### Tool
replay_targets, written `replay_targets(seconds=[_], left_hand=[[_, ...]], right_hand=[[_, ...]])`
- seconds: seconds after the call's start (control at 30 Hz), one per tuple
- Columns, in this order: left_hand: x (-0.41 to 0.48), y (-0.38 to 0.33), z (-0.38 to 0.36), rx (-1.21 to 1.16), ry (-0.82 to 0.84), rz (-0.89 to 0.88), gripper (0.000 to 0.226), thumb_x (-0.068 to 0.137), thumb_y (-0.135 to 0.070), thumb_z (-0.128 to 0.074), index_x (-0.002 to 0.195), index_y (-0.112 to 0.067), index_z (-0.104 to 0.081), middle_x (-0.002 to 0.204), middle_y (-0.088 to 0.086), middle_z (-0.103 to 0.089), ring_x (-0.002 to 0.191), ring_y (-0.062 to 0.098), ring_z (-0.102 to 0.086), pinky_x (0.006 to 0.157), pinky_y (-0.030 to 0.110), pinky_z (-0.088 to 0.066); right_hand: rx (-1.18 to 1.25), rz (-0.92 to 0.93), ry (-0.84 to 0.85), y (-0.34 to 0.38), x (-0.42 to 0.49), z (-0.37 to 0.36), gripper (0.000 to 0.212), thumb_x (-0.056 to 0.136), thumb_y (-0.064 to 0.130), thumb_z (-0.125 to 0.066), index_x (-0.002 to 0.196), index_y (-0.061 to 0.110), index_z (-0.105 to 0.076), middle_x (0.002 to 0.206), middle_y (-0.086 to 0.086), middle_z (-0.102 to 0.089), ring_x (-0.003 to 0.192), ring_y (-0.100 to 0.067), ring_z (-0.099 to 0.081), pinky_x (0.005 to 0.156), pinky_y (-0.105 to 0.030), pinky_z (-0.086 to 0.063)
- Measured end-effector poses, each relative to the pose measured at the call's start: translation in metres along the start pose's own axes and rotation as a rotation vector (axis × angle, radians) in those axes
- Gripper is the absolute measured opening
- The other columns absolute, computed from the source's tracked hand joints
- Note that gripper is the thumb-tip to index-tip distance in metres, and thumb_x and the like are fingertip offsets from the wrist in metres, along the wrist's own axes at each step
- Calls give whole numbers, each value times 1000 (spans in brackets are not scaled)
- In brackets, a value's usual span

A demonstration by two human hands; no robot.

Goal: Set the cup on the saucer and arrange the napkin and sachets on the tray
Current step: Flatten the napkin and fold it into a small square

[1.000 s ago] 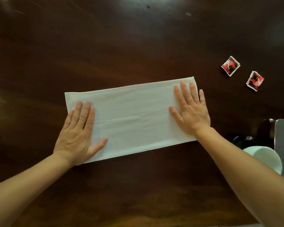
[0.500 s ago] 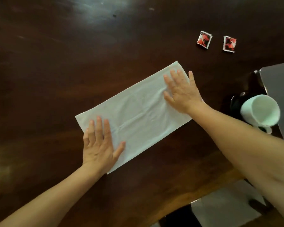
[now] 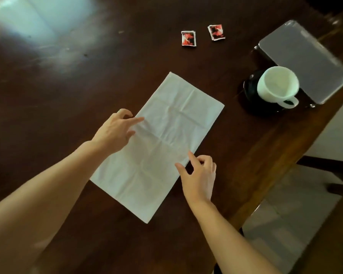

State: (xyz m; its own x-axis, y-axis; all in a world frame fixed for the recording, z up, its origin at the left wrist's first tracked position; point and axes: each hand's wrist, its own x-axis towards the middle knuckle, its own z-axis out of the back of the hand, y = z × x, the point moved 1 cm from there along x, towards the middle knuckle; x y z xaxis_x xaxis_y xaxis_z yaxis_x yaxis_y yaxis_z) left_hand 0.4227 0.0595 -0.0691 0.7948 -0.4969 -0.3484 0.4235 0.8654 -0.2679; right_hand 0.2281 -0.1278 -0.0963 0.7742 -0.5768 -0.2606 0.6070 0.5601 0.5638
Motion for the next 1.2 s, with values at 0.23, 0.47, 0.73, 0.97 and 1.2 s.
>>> replay_targets(seconds=[0.23, 0.47, 0.73, 0.97, 1.2], left_hand=[[15, 5, 7, -29, 16, -15, 41, 90, -22, -73, 129, -34, -66, 110, -1, -46, 90, 20, -53, 85, 34, -46], [26, 3, 23, 14, 93, 45, 29, 88, -35, -73, 117, -41, -70, 93, 0, -53, 93, 21, -53, 80, 40, -50], [3, -9, 13, 56, -12, 185, 17, 93, -31, -66, 107, -33, -74, 104, -1, -49, 91, 29, -62, 71, 34, -46], [-30, -24, 31, 25, -66, 136, 15, 96, -28, -62, 102, -22, -74, 105, -3, -51, 79, 21, -58, 62, 31, -41], [-44, -43, 99, 11, -248, 117, 18, 97, -27, -59, 100, -20, -75, 112, -3, -58, 92, 23, -65, 71, 32, -45]], right_hand=[[110, -135, -69, -1, 14, 2, 49, 76, 41, -83, 123, 35, -70, 93, 12, -47, 90, -10, -44, 78, -34, -54], [102, -149, -24, 0, 22, 7, 41, 80, 39, -80, 120, 37, -71, 83, 13, -44, 92, -9, -45, 66, -29, -47], [89, -160, 15, 3, 37, 14, 18, 85, 34, -76, 103, 31, -78, 86, 14, -49, 96, -9, -44, 66, -30, -45], [-39, 109, 38, 12, 47, 51, 12, 93, 24, -68, 101, 19, -77, 89, 12, -50, 93, -11, -44, 60, -24, -41], [-60, 289, -72, 68, 78, 116, 10, 91, 20, -71, 96, 15, -78, 93, 6, -60, 92, -14, -51, 62, -29, -47]])
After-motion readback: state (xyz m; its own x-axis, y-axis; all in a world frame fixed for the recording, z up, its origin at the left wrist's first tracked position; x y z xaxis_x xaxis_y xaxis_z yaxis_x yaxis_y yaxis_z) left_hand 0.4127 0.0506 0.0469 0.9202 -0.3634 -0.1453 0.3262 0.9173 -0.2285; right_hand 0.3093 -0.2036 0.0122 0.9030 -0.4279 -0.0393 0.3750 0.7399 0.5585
